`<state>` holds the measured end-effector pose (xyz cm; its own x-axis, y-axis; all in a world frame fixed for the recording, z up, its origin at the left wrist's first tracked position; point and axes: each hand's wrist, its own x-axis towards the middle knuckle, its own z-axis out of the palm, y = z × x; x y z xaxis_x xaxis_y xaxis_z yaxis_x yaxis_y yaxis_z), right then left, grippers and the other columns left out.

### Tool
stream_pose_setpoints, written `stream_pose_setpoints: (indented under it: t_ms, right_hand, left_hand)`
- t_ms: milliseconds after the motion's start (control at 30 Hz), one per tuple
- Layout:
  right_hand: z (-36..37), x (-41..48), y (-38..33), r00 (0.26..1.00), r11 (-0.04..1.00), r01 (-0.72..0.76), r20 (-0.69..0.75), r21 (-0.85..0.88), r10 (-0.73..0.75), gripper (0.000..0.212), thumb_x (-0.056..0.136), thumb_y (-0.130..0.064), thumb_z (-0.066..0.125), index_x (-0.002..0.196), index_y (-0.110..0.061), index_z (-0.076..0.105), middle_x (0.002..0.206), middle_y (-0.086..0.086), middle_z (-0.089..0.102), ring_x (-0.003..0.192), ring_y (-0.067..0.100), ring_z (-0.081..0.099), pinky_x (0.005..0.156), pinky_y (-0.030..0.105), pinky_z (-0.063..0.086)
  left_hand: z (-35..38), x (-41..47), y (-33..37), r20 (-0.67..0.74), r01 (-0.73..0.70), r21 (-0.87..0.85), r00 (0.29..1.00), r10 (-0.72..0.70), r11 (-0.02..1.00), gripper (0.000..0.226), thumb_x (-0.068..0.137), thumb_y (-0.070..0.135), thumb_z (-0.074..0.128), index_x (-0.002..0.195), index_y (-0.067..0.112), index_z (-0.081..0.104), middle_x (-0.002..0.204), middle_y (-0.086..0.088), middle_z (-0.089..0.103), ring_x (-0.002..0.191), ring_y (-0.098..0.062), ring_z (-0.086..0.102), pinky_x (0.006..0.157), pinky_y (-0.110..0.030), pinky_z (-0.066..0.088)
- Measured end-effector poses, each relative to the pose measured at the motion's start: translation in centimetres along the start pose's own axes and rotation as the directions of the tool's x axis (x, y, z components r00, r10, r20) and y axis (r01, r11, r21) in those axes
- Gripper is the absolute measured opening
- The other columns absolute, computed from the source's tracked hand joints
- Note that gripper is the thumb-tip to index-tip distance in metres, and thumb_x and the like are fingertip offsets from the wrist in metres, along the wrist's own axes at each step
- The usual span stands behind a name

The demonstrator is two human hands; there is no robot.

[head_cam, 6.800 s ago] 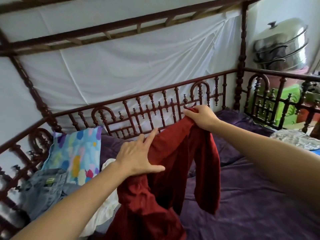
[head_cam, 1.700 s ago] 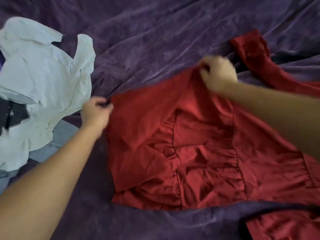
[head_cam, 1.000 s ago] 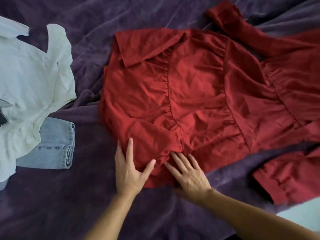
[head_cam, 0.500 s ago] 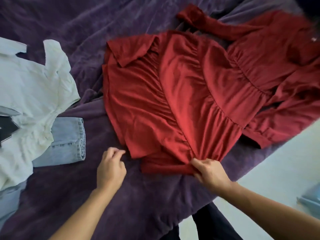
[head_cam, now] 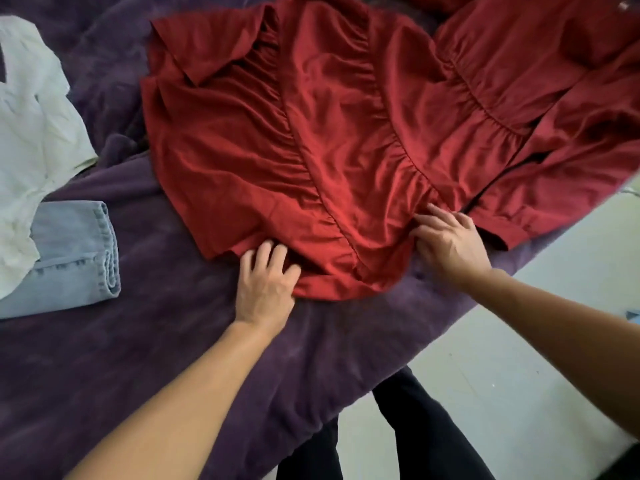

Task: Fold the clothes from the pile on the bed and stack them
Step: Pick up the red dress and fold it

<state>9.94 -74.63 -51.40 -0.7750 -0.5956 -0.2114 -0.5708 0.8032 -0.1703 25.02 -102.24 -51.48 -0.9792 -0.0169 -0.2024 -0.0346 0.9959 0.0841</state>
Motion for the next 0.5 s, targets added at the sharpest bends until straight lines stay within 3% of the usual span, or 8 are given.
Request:
stream_pose_setpoints:
  t_ms: [67,133,200,233,333,400,500]
  right_hand:
    - [-1.1,0.8,0.1,0.981,0.994,0.017,-0.196,0.109,0.005,0.026,0.087,-0.019,0.049,0.094,-0.006,0.071,0.101,0.012,0.072,0.106,0.030,0.065,0.091,0.046,0.042]
    - [-2.0,0.2,0.4,0.966,0.986,0.075,-0.258,0.146,-0.036,0.021,0.089,-0.017,0.049,0.086,-0.002,0.064,0.072,0.013,0.067,0.073,0.032,0.067,0.077,0.039,0.045]
    - [-2.9,-1.3,0.9,0.969,0.978,0.149,-0.218,0.143,-0.116,0.026,0.091,-0.021,0.045,0.082,-0.002,0.062,0.060,0.011,0.059,0.058,0.033,0.062,0.064,0.038,0.048]
    - [-3.1,-2.3,1.1,0.967,0.968,0.207,-0.181,0.139,-0.180,0.028,0.091,-0.023,0.044,0.081,-0.003,0.062,0.059,0.009,0.058,0.055,0.031,0.060,0.060,0.038,0.051]
    - [-3.0,-4.6,1.6,0.942,0.934,0.334,-0.086,0.129,-0.325,0.021,0.092,-0.020,0.054,0.077,-0.005,0.060,0.057,0.006,0.055,0.053,0.030,0.059,0.057,0.038,0.051]
    - [-3.1,-5.8,2.1,0.932,0.922,0.363,-0.037,0.132,-0.361,0.016,0.089,-0.015,0.065,0.078,-0.005,0.060,0.055,0.008,0.055,0.051,0.032,0.058,0.053,0.038,0.050]
    - [-3.5,-7.1,3.8,0.919,0.924,0.366,0.116,0.109,-0.378,0.016,0.092,-0.023,0.063,0.088,-0.007,0.063,0.061,0.010,0.062,0.058,0.034,0.062,0.055,0.039,0.050]
  left_hand:
    - [-0.8,-0.4,-0.8,-0.053,-0.067,-0.008,0.996,0.066,0.998,0.034,0.052,0.007,0.067,0.086,0.012,0.069,0.100,-0.011,0.064,0.104,-0.034,0.059,0.085,-0.043,0.042]
    - [-1.7,-2.5,-1.2,-0.082,-0.139,-0.042,0.987,0.135,0.989,0.031,0.058,0.005,0.052,0.085,0.008,0.067,0.085,-0.009,0.067,0.090,-0.029,0.066,0.078,-0.037,0.046]
    - [-2.8,-5.9,-0.6,-0.032,-0.146,-0.086,0.989,0.144,0.986,0.032,0.057,0.001,0.050,0.083,0.006,0.068,0.071,-0.005,0.066,0.068,-0.024,0.066,0.061,-0.027,0.052]
    - [-3.4,-7.6,0.0,0.013,-0.128,-0.100,0.991,0.130,0.987,0.033,0.052,-0.002,0.059,0.082,0.007,0.068,0.066,-0.002,0.065,0.061,-0.022,0.065,0.056,-0.024,0.052]
    - [-4.9,-11.3,2.8,0.191,-0.020,-0.101,0.981,0.040,0.995,0.058,0.026,-0.003,0.080,0.080,0.013,0.071,0.060,0.005,0.063,0.054,-0.016,0.061,0.052,-0.018,0.049]
    - [-5.8,-12.6,5.3,0.326,0.063,-0.035,0.944,-0.049,0.997,0.055,0.042,0.002,0.078,0.094,0.017,0.069,0.076,0.005,0.066,0.070,-0.017,0.062,0.067,-0.021,0.048]
    - [-5.2,-14.1,7.9,0.542,0.220,-0.021,0.822,-0.174,0.975,0.048,0.080,0.006,0.053,0.125,0.022,0.052,0.116,-0.004,0.060,0.108,-0.026,0.054,0.095,-0.032,0.039]
